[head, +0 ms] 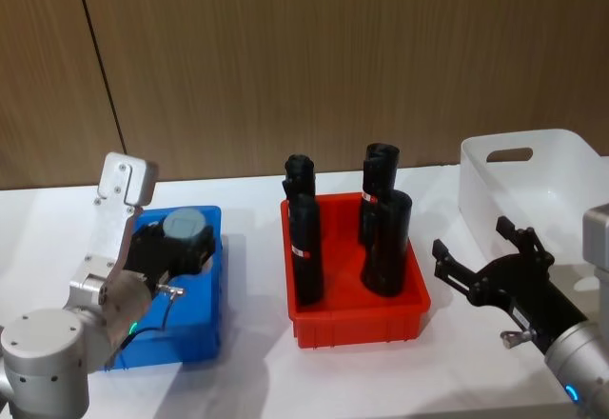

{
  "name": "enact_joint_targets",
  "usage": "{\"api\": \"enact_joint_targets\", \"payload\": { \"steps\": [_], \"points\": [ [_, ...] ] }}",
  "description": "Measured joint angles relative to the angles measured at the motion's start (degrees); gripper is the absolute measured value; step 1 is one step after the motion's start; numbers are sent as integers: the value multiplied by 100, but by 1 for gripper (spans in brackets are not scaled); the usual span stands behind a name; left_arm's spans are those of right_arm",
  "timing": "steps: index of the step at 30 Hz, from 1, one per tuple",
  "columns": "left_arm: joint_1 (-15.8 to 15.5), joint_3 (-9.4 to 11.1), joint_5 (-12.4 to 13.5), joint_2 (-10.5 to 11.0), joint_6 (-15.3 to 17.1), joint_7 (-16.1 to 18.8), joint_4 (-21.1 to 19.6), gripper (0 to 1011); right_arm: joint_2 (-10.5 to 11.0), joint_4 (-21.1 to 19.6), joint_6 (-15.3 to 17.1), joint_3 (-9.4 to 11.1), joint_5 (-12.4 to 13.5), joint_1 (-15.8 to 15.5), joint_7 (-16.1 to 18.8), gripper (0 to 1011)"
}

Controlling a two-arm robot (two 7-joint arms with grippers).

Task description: Pick the cotton swabs from the blue box and place them into the white box.

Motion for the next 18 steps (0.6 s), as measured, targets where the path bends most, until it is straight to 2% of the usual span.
{"api": "enact_joint_targets", "payload": {
  "steps": [12,13,18],
  "points": [
    [-213,-9,-62,-22,26,-916,-219,660,0,0,0,0,0,0,0,1002],
    [-213,-9,-62,-22,26,-916,-219,660,0,0,0,0,0,0,0,1002],
    [-384,-6,-73,-66,67,-1390,-236,660,0,0,0,0,0,0,0,1002]
  ]
}}
